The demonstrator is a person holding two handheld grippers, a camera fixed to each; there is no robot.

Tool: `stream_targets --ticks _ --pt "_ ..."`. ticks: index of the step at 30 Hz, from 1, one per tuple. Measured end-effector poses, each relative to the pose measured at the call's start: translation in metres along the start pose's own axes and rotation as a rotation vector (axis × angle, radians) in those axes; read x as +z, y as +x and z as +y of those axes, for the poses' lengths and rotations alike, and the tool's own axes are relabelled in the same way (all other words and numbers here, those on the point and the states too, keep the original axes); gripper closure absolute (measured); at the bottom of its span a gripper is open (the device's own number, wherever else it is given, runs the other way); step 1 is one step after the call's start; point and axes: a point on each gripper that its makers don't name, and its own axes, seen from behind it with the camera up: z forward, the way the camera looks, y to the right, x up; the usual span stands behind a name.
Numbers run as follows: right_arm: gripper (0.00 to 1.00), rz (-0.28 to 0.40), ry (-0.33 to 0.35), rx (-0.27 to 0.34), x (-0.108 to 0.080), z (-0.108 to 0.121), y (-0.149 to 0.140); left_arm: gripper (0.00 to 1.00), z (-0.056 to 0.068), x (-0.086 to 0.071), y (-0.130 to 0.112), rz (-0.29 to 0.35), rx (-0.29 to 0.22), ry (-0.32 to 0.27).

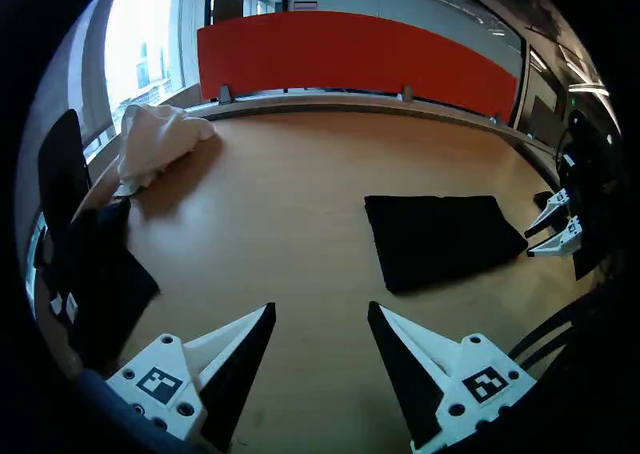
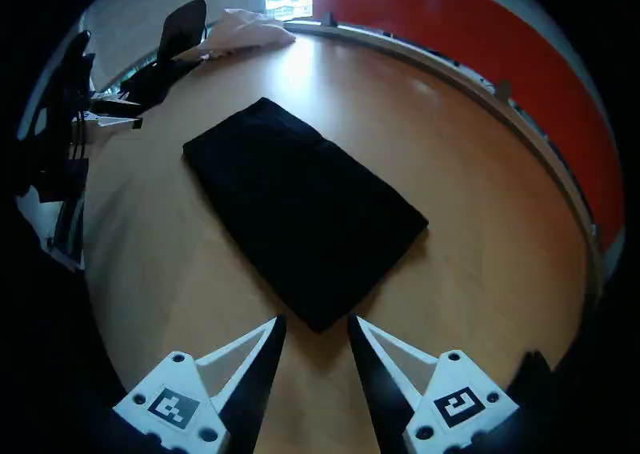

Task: Fold towel

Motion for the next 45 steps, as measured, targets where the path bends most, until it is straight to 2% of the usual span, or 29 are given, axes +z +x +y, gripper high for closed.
stream_targets --ticks 6,11,16,20,26,31,37,45 --pt "0.43 -0.009 0.009 -0.002 0.003 -0.002 -0.004 0.15 -0.006 -0.006 -0.004 0.004 0.0 0.013" --pt "0.58 -0.02 0.009 0.002 0.006 -0.003 -0.007 0.15 -0.009 -0.01 -0.009 -0.001 -0.002 0.019" --pt "0.61 -0.017 0.015 0.011 0.006 -0.003 -0.007 0.15 -0.01 -0.015 -0.013 -0.006 -0.004 0.021" --pt "0.75 -0.014 0.015 0.015 0.006 -0.001 -0.007 0.15 -0.011 -0.017 -0.016 -0.008 -0.004 0.022" --pt "0.84 -0.011 0.019 0.019 0.005 0.0 -0.007 0.15 -0.013 -0.019 -0.018 -0.007 -0.002 0.025" --pt "0.95 -0.008 0.024 0.019 0.004 -0.001 -0.007 0.15 -0.014 -0.019 -0.017 -0.006 -0.003 0.026" --pt "0.98 0.006 0.022 0.018 0.001 -0.001 -0.004 0.15 -0.014 -0.02 -0.017 -0.006 0.001 0.028" --pt "0.98 0.035 -0.003 0.021 -0.011 0.003 0.009 0.15 -0.018 -0.02 -0.015 -0.008 -0.012 0.035"
